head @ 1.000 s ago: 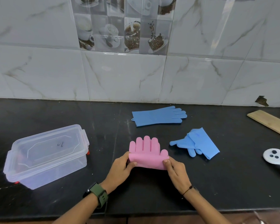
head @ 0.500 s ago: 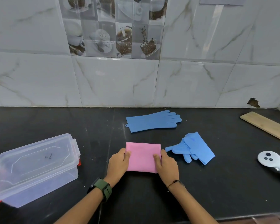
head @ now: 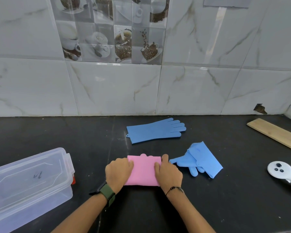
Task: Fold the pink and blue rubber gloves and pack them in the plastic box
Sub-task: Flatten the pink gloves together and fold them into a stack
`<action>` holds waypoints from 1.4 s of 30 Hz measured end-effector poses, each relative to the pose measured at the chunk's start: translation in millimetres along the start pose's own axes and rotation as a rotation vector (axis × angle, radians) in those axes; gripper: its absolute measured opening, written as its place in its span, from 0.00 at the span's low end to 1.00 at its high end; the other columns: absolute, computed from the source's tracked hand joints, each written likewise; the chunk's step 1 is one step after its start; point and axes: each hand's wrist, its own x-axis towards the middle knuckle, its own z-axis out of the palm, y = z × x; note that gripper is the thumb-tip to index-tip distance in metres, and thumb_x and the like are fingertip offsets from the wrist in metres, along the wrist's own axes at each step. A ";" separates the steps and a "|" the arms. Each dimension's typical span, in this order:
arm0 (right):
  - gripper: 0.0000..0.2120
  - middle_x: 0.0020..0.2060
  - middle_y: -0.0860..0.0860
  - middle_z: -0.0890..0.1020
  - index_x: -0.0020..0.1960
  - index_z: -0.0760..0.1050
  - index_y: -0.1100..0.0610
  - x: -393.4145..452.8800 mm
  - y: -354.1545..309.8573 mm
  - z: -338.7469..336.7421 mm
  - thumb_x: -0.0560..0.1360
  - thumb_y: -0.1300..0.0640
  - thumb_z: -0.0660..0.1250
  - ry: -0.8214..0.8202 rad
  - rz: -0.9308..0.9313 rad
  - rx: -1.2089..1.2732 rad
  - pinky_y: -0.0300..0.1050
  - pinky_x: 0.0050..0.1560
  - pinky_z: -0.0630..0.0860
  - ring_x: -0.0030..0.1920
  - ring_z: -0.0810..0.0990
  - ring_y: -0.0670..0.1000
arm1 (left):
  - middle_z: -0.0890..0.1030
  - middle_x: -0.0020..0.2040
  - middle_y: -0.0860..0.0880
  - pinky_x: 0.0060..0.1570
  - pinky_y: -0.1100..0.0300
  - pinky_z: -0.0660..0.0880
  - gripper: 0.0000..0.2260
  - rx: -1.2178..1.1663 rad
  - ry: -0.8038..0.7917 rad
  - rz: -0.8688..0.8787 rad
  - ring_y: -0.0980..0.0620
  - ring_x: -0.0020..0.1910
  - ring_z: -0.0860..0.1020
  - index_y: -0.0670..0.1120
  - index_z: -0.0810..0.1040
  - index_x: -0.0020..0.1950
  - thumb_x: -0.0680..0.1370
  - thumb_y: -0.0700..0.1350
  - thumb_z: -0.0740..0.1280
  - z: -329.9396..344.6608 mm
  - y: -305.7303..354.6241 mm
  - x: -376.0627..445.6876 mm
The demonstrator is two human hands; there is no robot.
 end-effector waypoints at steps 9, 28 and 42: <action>0.26 0.78 0.52 0.46 0.77 0.44 0.51 3.8 16.1 9.3 0.82 0.47 0.44 -0.209 -0.383 0.016 0.49 0.76 0.44 0.77 0.44 0.52 | 0.87 0.46 0.53 0.45 0.57 0.81 0.22 0.117 0.197 0.624 0.56 0.47 0.85 0.49 0.86 0.46 0.53 0.42 0.83 16.5 -1.7 4.5; 0.28 0.72 0.60 0.58 0.75 0.50 0.48 23.3 -6.6 -25.2 0.78 0.45 0.55 -0.566 -0.008 0.117 0.53 0.63 0.70 0.66 0.69 0.61 | 0.73 0.56 0.45 0.36 0.51 0.79 0.23 -0.547 -0.726 -0.225 0.46 0.47 0.77 0.52 0.57 0.72 0.79 0.47 0.61 -28.5 10.9 16.2; 0.20 0.53 0.49 0.70 0.61 0.65 0.50 38.8 -11.1 -36.1 0.72 0.56 0.68 -0.793 -0.073 0.415 0.41 0.30 0.79 0.52 0.73 0.53 | 0.76 0.48 0.46 0.33 0.57 0.75 0.13 -0.963 -0.610 -0.431 0.51 0.42 0.76 0.44 0.67 0.57 0.76 0.35 0.65 -32.6 -2.8 -18.8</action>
